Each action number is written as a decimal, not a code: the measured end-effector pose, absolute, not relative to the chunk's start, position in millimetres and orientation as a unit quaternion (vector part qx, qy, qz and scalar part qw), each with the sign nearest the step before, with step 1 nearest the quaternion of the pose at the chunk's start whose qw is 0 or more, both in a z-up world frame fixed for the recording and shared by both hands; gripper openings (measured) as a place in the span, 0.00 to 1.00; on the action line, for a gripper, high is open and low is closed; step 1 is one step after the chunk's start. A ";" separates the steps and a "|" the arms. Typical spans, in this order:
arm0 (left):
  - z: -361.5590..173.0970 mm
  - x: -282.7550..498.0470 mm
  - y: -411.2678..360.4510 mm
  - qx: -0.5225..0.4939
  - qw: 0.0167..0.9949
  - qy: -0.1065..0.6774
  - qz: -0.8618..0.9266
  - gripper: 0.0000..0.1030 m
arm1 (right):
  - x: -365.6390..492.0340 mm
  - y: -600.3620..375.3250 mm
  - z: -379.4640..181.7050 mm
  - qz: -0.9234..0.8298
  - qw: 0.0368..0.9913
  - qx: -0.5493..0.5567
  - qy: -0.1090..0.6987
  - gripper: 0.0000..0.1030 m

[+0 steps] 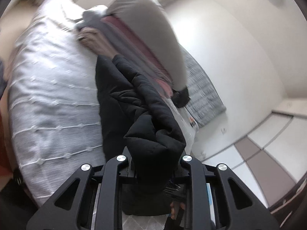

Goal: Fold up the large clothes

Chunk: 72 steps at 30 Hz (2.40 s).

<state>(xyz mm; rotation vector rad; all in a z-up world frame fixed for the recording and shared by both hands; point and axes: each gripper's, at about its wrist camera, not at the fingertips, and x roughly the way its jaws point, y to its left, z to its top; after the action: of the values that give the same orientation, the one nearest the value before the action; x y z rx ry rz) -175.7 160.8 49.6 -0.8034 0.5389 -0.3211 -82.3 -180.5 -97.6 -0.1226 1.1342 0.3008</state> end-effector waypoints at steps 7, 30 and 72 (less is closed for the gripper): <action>94.1 -174.0 63.5 -0.273 0.903 0.255 -0.214 0.20 | -83.4 -233.3 -73.1 0.195 0.822 0.109 0.524 0.69; -1.9 -114.7 -190.8 -0.130 0.839 0.391 -0.355 0.20 | -119.5 -466.1 -98.3 0.240 0.723 0.506 0.406 0.74; -1.6 -143.0 -21.3 -0.182 0.867 0.408 -0.223 0.70 | -129.9 -414.4 -48.3 0.291 0.720 0.348 0.526 0.74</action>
<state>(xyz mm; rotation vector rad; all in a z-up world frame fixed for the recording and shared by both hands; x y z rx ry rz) -143.0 -21.3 -1.6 -0.3811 0.8535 -0.4669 -129.9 -414.4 -48.3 0.7685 1.1621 0.6444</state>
